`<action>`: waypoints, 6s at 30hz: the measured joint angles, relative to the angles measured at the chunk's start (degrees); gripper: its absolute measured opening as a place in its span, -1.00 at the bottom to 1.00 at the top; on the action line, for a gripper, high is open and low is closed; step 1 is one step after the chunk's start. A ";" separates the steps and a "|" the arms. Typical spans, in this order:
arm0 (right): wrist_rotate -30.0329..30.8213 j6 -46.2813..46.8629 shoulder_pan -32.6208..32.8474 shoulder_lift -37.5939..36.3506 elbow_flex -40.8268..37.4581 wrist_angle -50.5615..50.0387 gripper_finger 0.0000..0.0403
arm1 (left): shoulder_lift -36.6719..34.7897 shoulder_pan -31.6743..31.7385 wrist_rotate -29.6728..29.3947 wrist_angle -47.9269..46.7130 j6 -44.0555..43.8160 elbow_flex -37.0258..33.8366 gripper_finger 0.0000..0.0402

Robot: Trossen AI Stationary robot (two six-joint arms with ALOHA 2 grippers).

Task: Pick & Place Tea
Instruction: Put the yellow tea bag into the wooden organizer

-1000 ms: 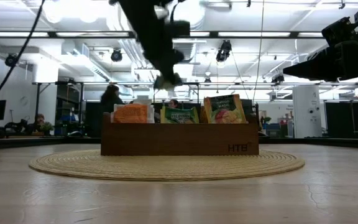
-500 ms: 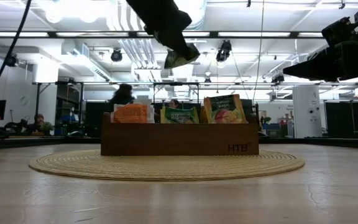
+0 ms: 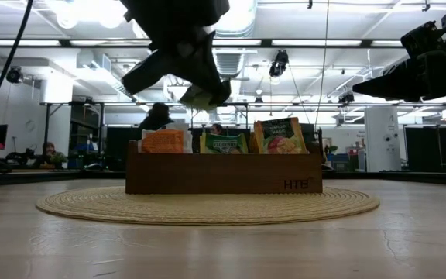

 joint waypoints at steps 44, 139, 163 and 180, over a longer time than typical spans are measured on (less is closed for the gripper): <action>0.00 0.00 0.00 0.02 -0.01 0.00 -0.96 | 29.32 1.25 -12.15 -39.67 14.47 31.17 -1.00; 0.02 0.01 -0.02 0.00 -0.01 0.00 -0.96 | 0.63 23.88 40.37 -20.28 -43.10 12.05 0.03; 0.00 0.00 -0.01 0.00 -0.01 0.00 -0.96 | -2.63 28.11 49.37 -11.01 -45.82 1.20 0.03; 0.02 0.00 0.00 0.00 0.01 0.00 -0.96 | -2.56 28.22 50.73 -7.39 -45.25 -1.53 0.03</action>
